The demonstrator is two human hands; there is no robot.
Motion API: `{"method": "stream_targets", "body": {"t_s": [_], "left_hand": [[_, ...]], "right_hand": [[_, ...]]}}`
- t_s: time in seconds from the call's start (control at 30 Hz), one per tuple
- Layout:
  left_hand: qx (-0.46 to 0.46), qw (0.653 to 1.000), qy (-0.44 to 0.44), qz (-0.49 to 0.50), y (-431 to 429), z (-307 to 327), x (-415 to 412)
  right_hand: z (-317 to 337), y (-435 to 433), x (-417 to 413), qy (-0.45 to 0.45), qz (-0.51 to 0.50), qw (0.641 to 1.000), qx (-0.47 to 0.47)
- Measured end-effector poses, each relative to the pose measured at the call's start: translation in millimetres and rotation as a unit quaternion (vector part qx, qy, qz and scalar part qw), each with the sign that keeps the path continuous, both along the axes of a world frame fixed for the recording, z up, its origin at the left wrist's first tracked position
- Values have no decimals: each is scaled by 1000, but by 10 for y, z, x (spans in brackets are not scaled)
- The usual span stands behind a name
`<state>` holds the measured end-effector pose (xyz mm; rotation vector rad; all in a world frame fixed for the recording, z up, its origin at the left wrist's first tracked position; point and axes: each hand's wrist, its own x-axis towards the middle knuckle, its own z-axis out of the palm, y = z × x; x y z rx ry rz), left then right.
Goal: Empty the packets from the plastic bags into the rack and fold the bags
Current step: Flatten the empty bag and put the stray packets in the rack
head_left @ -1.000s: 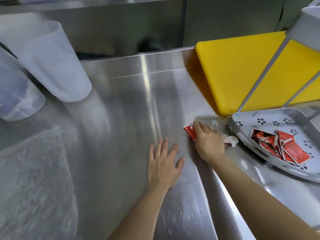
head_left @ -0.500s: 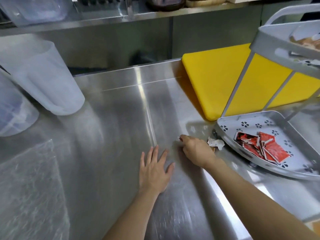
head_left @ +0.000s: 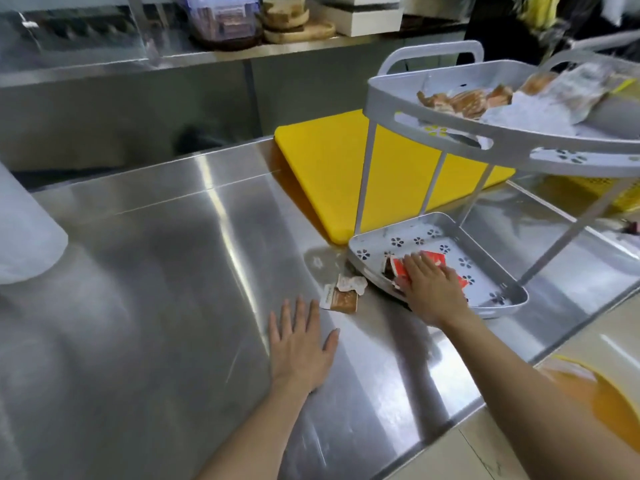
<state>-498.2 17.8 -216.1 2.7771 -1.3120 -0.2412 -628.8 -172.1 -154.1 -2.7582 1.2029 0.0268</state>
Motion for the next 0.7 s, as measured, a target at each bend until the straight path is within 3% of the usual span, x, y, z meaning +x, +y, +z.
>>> {"method": "stream_targets", "body": {"t_s": [0.1, 0.2, 0.27, 0.4, 0.6, 0.7], "left_hand": [[-23, 1000, -10, 5, -20, 13, -1], [-28, 1000, -13, -1, -20, -1, -8], [-28, 1000, -10, 0, -25, -25, 2], [-24, 1000, 3, 14, -36, -12, 7], [-30, 999, 5, 11, -27, -28, 10], [-31, 999, 9, 13, -38, -41, 16]], "right_hand": [[-61, -22, -66, 81, -38, 992, 87], [19, 84, 56, -73, 13, 996, -48], [62, 214, 259, -161, 67, 982, -78], [-67, 498, 630, -102, 159, 980, -59], [-286, 516, 702, -33, 68, 997, -13], [-189, 523, 746, -114, 11, 993, 8]]}}
